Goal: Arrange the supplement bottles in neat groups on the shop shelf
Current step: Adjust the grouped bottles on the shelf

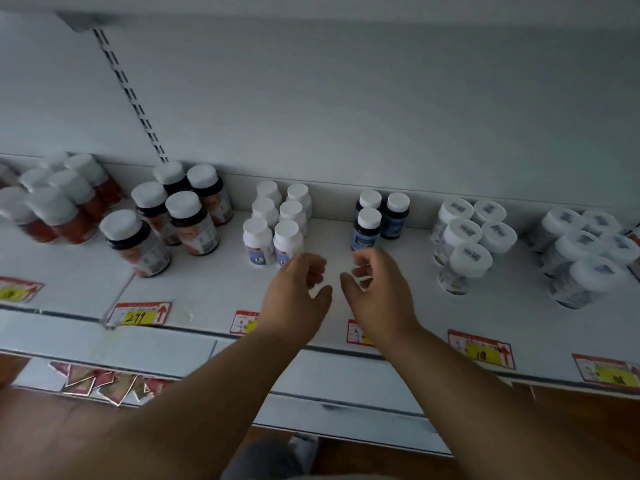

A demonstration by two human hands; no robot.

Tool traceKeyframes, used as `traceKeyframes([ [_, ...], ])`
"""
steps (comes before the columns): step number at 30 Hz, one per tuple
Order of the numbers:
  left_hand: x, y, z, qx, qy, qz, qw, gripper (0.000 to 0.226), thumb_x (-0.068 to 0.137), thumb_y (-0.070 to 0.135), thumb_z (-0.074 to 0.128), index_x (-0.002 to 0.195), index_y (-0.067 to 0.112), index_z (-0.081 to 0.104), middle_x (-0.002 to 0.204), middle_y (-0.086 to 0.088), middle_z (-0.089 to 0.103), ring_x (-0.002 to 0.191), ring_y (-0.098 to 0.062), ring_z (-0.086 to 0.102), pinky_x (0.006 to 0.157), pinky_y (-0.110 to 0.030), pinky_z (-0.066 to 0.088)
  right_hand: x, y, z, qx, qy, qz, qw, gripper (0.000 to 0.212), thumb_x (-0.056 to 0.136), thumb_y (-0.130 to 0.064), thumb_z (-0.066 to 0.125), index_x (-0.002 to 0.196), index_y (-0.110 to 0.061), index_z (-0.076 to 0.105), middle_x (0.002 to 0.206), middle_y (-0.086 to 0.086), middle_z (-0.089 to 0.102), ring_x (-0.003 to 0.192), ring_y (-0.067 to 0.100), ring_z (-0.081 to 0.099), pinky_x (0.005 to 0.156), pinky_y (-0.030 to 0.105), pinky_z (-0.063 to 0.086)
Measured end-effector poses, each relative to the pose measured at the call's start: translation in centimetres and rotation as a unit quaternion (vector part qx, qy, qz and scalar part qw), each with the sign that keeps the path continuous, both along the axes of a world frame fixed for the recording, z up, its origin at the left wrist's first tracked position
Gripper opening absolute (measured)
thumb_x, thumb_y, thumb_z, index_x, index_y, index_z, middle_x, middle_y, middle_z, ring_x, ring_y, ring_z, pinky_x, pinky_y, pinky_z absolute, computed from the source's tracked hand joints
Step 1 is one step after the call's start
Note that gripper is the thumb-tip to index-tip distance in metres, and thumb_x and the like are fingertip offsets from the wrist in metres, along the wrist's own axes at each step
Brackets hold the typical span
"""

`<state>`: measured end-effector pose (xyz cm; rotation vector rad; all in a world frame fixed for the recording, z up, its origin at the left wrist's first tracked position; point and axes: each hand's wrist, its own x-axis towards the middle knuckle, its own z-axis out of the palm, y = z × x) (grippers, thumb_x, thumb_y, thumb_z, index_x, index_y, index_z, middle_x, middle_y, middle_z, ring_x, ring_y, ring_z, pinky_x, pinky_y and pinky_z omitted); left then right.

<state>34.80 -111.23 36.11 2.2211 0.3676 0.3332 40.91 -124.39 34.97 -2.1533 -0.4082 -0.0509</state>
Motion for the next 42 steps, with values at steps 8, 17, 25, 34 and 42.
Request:
traceKeyframes([
  [8,-1.6,4.9,0.0,-0.006,0.002,0.011,1.000,0.030,0.085,0.021,0.074,0.111,0.028,0.060,0.100,0.015,0.063,0.095,-0.003,0.062,0.083,-0.016,0.048,-1.1,4.6,1.0,-0.005,0.008,0.009,1.000,0.029,0.091,-0.024,0.067,0.117,-0.021,0.055,0.107,-0.006,0.057,0.094,0.007,0.056,0.073,0.008,0.040],
  [17,1.6,13.4,0.6,-0.307,0.033,0.066,0.949,0.025,0.100,0.037,0.052,0.125,0.033,0.052,0.113,0.009,0.057,0.101,-0.006,0.055,0.082,-0.032,0.041,0.1,12.6,1.4,0.175,0.149,-0.125,0.965,0.036,0.105,-0.036,0.035,0.120,-0.009,0.052,0.118,0.009,0.058,0.105,0.016,0.056,0.086,0.029,0.044],
  [25,8.2,15.8,-0.4,-0.429,0.055,0.048,0.900,0.049,0.103,0.044,0.041,0.140,0.012,0.050,0.145,-0.010,0.051,0.135,-0.027,0.048,0.103,-0.030,0.039,5.2,14.4,1.6,0.282,0.292,-0.149,0.902,0.062,0.100,-0.060,0.023,0.149,-0.025,0.040,0.152,-0.005,0.042,0.132,0.011,0.041,0.102,0.030,0.031],
  [34,10.7,16.0,-1.3,-0.468,0.137,0.061,0.871,0.051,0.091,0.066,0.050,0.116,0.027,0.070,0.111,0.003,0.074,0.103,-0.018,0.068,0.104,-0.043,0.047,7.5,15.6,0.7,0.334,0.337,-0.139,0.869,0.039,0.101,-0.057,0.030,0.090,-0.035,0.061,0.090,-0.018,0.066,0.093,0.006,0.062,0.104,0.039,0.044],
  [42,10.4,15.3,-1.0,-0.484,0.137,0.039,0.864,0.056,0.092,0.066,0.047,0.117,0.021,0.069,0.109,-0.001,0.076,0.103,-0.021,0.071,0.102,-0.045,0.049,7.5,15.6,0.7,0.320,0.326,-0.125,0.881,0.040,0.103,-0.054,0.030,0.099,-0.033,0.064,0.105,-0.010,0.070,0.109,0.012,0.063,0.105,0.039,0.045],
])
